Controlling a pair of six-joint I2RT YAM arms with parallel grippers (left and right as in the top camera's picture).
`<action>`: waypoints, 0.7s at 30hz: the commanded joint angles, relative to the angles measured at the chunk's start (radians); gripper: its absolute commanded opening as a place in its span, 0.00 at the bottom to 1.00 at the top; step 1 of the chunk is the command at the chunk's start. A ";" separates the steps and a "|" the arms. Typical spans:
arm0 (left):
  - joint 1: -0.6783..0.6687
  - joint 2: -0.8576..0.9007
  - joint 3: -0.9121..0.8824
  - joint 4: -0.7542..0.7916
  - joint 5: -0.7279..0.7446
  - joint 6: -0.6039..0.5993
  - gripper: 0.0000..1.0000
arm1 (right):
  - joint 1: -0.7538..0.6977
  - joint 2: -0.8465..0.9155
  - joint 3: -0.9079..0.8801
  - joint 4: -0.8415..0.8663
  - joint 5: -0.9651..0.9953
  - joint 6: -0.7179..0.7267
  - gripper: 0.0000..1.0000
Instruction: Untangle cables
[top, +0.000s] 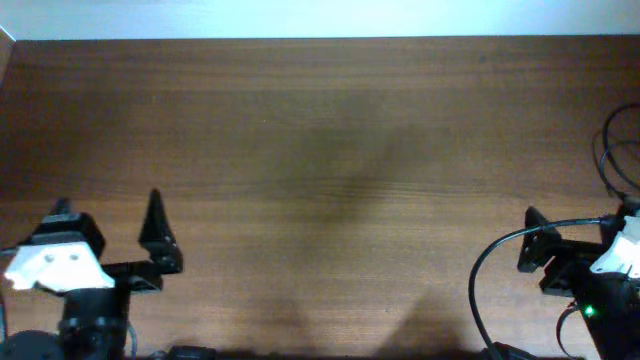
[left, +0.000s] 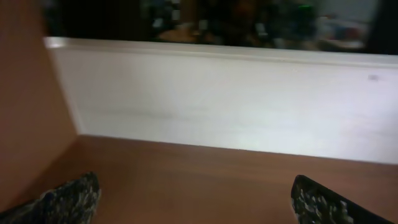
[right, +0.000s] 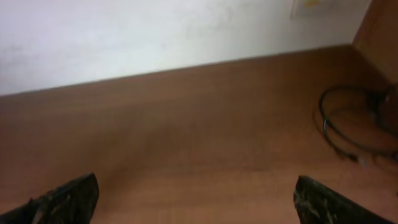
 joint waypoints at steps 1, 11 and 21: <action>-0.004 0.003 -0.003 0.005 0.304 -0.006 0.99 | 0.008 -0.003 -0.001 -0.060 -0.009 0.001 0.99; -0.003 0.003 -0.003 -0.119 0.397 -0.002 0.99 | 0.008 -0.003 -0.001 -0.133 -0.009 0.001 0.99; -0.003 -0.029 -0.300 0.194 0.122 -0.002 0.99 | 0.008 -0.003 -0.001 -0.133 -0.009 0.001 0.99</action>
